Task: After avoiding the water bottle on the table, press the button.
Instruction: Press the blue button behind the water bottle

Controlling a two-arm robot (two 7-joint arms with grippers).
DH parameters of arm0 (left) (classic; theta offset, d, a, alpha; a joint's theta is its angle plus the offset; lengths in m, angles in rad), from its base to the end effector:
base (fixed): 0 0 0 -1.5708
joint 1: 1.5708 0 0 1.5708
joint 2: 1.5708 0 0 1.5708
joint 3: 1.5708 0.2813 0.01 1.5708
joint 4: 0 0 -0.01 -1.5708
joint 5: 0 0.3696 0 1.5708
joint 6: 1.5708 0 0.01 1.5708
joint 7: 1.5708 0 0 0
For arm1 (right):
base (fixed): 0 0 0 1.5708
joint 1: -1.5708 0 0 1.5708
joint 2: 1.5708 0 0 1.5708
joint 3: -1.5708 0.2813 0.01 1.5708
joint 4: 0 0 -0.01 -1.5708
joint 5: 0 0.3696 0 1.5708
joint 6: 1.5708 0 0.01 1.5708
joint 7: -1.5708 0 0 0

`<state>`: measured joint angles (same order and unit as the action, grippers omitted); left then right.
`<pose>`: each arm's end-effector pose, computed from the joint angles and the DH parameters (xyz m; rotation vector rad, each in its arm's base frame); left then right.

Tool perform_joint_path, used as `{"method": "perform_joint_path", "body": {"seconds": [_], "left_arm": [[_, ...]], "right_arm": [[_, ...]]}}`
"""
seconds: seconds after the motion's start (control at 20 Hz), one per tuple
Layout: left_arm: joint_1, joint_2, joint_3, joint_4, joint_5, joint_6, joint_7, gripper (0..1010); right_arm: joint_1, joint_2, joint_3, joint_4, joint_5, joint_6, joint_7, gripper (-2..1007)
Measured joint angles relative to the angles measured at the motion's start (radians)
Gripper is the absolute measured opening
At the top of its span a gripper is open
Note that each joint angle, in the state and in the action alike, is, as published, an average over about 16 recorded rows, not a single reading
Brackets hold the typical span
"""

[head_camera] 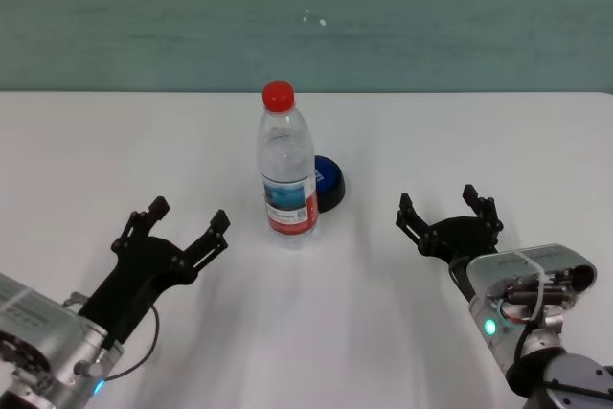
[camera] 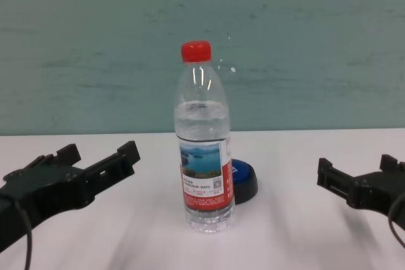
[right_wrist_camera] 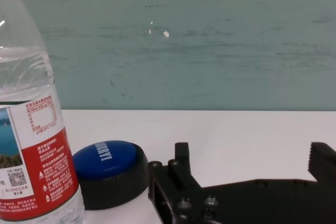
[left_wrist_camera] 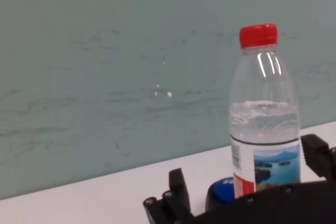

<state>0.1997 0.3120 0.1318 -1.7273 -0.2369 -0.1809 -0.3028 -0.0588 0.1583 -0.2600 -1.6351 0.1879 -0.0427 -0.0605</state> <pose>0.3286 0.0228 -0.3059 -0.0332 -0.1008 1.0888 0.3593 0.0568 -0.3005 0.0397 0.0387 -1.3661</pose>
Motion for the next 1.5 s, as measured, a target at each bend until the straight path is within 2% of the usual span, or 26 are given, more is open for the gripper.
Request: {"method": "perform_joint_path", "body": {"seconds": [1.5], "left_arm": [[-0.035,-0.013,0.045,0.027,0.014,0.002,0.003,1010]], "right_arm": [[0.0,0.0,0.0,0.0,0.0,0.0,0.0,1004]]}}
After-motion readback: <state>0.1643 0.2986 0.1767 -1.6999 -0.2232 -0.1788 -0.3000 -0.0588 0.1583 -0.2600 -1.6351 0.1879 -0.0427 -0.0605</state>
